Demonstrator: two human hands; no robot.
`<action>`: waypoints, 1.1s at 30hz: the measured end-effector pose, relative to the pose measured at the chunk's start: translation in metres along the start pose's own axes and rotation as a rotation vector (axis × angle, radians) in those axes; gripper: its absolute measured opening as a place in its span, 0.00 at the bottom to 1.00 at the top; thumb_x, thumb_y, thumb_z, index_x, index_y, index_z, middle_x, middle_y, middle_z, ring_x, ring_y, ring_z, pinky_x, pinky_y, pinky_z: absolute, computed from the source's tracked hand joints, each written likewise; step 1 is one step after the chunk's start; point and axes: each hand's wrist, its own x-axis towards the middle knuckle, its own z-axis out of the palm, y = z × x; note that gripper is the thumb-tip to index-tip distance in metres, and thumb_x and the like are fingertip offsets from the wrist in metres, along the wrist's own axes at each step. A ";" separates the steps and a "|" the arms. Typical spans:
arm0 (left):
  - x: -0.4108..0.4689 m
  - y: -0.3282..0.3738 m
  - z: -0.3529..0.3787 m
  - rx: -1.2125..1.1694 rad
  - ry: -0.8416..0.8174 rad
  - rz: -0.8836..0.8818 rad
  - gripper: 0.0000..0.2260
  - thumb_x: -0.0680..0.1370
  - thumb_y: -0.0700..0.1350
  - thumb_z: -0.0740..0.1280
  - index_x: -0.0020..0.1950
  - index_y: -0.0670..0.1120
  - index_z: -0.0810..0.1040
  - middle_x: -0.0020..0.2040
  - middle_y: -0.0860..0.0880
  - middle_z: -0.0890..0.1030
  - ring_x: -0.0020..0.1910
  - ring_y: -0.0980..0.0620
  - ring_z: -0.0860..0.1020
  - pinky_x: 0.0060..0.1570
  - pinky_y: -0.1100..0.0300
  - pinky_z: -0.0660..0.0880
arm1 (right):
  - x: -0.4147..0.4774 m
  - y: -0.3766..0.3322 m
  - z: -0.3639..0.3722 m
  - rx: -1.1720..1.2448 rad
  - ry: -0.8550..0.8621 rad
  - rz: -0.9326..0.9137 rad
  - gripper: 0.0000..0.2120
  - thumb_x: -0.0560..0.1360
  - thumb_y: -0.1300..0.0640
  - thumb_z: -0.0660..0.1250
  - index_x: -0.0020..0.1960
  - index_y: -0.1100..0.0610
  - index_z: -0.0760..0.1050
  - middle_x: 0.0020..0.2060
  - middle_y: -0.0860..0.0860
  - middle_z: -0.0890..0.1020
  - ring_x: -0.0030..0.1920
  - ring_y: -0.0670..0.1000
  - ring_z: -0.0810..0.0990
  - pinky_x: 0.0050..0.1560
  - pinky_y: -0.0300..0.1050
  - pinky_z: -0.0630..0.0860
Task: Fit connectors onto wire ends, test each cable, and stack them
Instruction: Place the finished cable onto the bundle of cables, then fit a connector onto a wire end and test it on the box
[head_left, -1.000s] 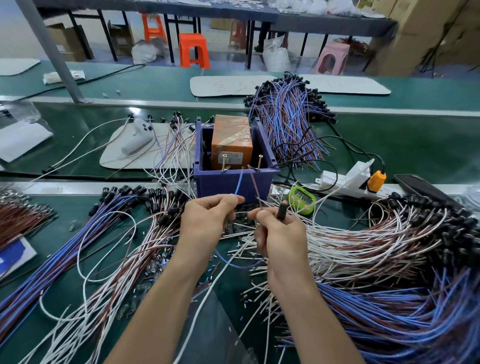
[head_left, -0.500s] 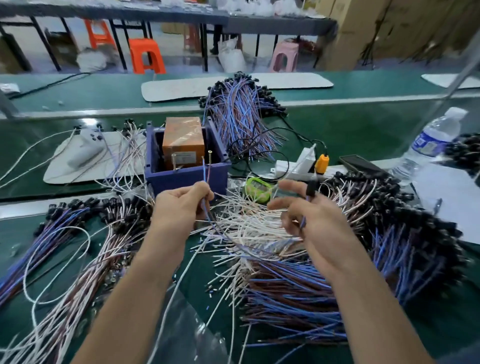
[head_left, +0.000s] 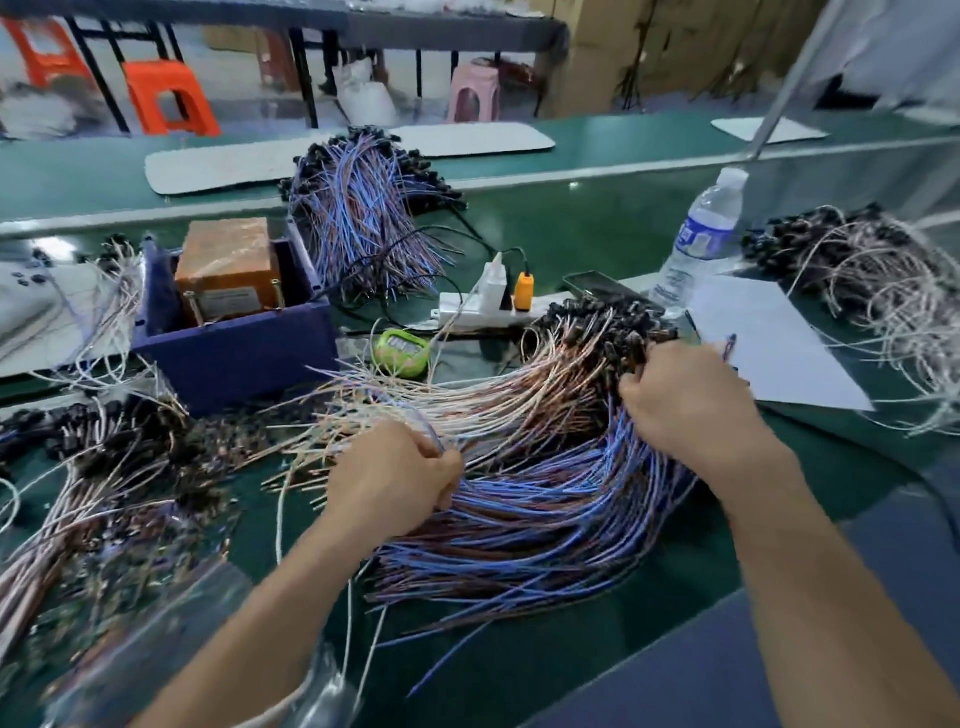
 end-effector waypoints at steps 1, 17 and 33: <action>0.001 0.000 0.003 0.030 0.031 -0.021 0.20 0.78 0.60 0.68 0.31 0.50 0.84 0.24 0.53 0.80 0.27 0.49 0.81 0.32 0.59 0.76 | 0.002 0.000 0.004 0.023 -0.002 0.007 0.15 0.78 0.52 0.65 0.36 0.57 0.69 0.36 0.56 0.76 0.38 0.60 0.76 0.41 0.48 0.71; -0.003 -0.016 -0.016 -0.056 0.163 -0.047 0.21 0.77 0.64 0.68 0.33 0.51 0.84 0.21 0.52 0.76 0.19 0.57 0.73 0.30 0.60 0.67 | -0.046 -0.059 0.043 0.321 0.311 -0.118 0.10 0.77 0.49 0.71 0.41 0.50 0.72 0.29 0.45 0.77 0.31 0.51 0.78 0.38 0.47 0.77; -0.016 -0.146 -0.100 -0.536 0.560 -0.155 0.07 0.74 0.48 0.75 0.41 0.60 0.87 0.34 0.55 0.86 0.36 0.52 0.87 0.41 0.52 0.84 | -0.094 -0.267 0.096 0.448 -0.139 -0.673 0.06 0.76 0.50 0.64 0.50 0.49 0.79 0.44 0.52 0.85 0.46 0.59 0.81 0.42 0.49 0.72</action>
